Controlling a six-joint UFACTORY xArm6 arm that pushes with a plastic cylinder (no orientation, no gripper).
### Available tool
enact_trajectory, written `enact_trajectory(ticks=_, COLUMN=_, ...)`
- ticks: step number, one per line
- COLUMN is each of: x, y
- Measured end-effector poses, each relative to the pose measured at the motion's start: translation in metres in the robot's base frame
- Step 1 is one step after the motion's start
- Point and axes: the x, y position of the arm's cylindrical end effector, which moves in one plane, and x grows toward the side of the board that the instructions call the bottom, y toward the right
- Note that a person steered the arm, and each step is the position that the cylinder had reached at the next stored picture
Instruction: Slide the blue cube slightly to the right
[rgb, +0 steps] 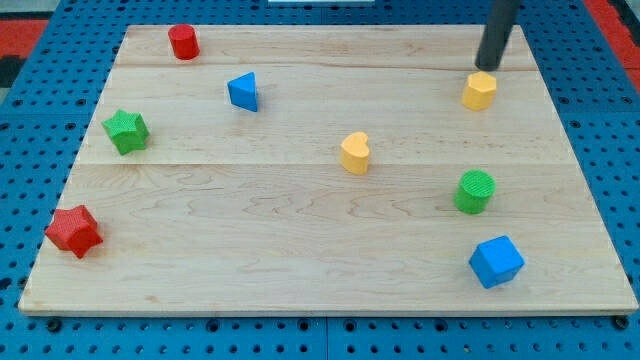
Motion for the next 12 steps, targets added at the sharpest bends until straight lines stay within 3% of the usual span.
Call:
enact_trajectory(ticks=1, x=0.031, y=-0.012)
enact_trajectory(ticks=3, x=0.050, y=-0.019)
enact_trajectory(ticks=4, x=0.006, y=-0.022)
enact_trajectory(ticks=6, x=-0.006, y=-0.144)
enact_trajectory(ticks=8, x=-0.003, y=-0.152)
enact_trajectory(ticks=9, x=0.001, y=-0.243)
enact_trajectory(ticks=10, x=0.048, y=-0.292)
enact_trajectory(ticks=12, x=0.194, y=-0.267)
